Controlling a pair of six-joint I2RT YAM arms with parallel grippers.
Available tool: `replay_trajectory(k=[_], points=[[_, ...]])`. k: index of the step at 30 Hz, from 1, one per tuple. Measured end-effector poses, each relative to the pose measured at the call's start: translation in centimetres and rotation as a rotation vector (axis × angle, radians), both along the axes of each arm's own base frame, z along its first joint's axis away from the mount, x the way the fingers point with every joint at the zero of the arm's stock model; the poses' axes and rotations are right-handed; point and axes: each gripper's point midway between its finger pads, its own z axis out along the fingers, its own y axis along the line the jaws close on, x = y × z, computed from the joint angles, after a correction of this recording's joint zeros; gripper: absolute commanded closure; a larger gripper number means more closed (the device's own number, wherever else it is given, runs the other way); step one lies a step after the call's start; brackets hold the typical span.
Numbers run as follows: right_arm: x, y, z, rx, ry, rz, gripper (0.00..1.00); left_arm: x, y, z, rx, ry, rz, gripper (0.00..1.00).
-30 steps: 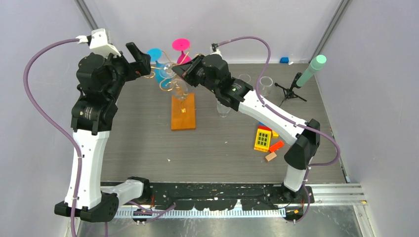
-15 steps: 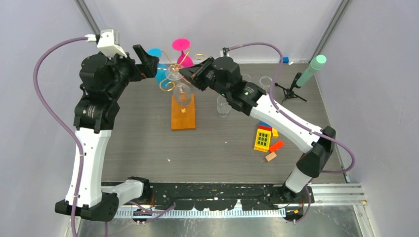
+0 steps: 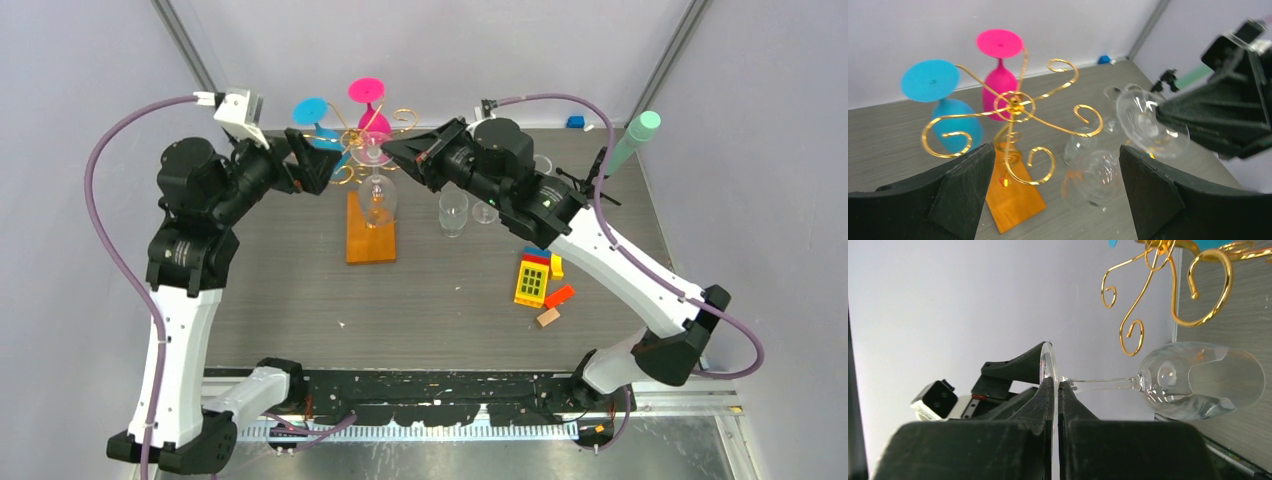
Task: Take the wine glass off the wine glass rack
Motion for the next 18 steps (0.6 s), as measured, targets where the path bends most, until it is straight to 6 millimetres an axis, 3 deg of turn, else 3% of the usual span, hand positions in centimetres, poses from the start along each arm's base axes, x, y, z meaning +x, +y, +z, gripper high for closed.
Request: replay_trajectory(k=[8, 18], points=[[-2.8, -1.8, 0.1, 0.05, 0.074, 0.042, 1.0, -4.4, -3.9, -2.4, -0.089, -0.001, -0.277, 0.1], [-4.7, -1.9, -1.3, 0.065, 0.142, 0.112, 1.0, -5.1, -8.4, -4.7, -0.283, 0.122, -0.598, 0.21]])
